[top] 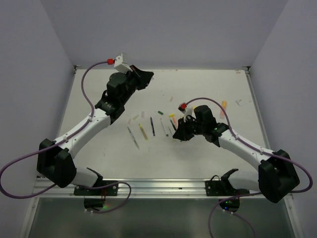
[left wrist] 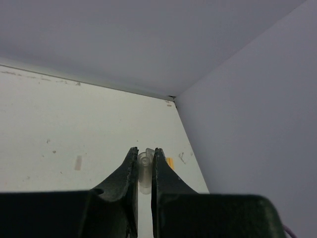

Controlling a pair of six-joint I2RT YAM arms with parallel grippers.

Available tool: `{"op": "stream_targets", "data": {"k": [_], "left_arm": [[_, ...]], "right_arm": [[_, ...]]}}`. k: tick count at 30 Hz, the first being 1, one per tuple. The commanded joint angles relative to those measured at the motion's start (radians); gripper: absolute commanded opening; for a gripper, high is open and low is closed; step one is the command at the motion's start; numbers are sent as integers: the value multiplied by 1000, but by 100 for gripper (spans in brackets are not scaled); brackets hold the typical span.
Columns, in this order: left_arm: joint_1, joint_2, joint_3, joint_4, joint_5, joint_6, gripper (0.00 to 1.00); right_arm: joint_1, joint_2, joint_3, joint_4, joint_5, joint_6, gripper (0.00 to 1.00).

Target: Open the pen caps

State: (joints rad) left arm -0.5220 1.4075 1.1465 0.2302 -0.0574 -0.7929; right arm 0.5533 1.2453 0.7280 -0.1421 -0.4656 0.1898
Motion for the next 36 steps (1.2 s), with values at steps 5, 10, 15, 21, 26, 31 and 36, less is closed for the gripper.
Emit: {"op": "stream_targets", "data": {"k": [5,10,15,21,26,31,36], "left_arm": [[11,21,84,-41,16,61,0],[11,28,22,-181,100,84,1],[11,77,-62,-288,195,55,5],[7,212,-38,-364,196,67,6],[7,335,25,-411,168,92,8],[7,438,88,-428,177,106,10],[10,514,145,-465,177,116,14]], "right_arm": [[0,-43,-26,-33,79,51,0],[23,47,10,-40,148,115,0],[91,152,71,-4,205,189,0],[177,333,169,19,346,292,0],[236,442,272,-8,427,319,0],[247,532,327,-39,464,349,0],[249,592,381,-74,489,356,5]]}}
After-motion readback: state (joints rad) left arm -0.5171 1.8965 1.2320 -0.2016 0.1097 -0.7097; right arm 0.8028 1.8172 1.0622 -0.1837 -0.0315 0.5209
